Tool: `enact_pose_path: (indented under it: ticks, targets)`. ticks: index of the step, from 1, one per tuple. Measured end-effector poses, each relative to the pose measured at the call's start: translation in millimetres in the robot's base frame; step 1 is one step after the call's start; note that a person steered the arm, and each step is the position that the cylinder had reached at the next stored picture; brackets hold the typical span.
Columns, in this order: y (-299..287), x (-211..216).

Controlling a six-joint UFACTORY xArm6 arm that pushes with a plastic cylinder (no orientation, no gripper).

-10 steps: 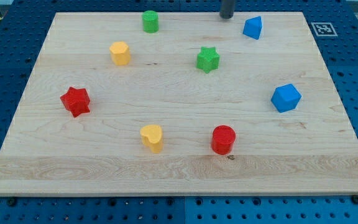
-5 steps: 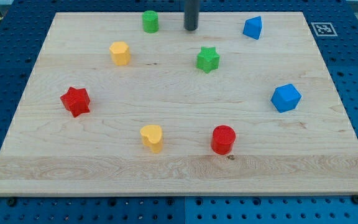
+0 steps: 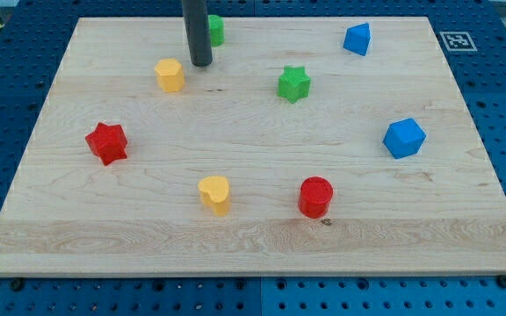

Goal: Move the yellow hexagon towards the center left

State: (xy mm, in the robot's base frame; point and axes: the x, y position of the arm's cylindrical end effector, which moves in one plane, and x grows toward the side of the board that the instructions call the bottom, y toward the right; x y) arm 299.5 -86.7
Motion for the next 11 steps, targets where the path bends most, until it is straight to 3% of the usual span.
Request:
enact_pose_path:
  ticks: [4,11]
  targets:
    - [0,0]
    - [-87,56]
